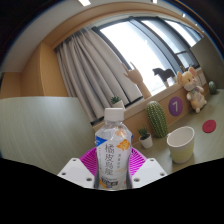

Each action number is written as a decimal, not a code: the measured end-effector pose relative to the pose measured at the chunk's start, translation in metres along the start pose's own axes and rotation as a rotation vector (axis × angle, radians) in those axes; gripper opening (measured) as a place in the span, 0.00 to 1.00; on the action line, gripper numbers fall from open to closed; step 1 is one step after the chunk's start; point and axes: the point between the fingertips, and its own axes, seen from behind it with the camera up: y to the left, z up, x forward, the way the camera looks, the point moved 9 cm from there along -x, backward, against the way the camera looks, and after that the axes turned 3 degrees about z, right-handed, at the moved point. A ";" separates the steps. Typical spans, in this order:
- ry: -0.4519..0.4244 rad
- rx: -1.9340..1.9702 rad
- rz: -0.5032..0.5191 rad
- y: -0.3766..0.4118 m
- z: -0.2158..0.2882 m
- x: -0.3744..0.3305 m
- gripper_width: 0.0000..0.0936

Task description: Pour water

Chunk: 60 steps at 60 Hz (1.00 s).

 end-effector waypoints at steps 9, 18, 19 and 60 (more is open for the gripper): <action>-0.113 0.463 0.069 -0.017 0.038 0.011 0.39; -0.201 0.892 0.086 -0.041 0.054 0.024 0.39; -0.212 0.937 0.086 -0.044 0.054 0.025 0.39; -0.533 1.861 0.164 -0.100 0.064 0.039 0.39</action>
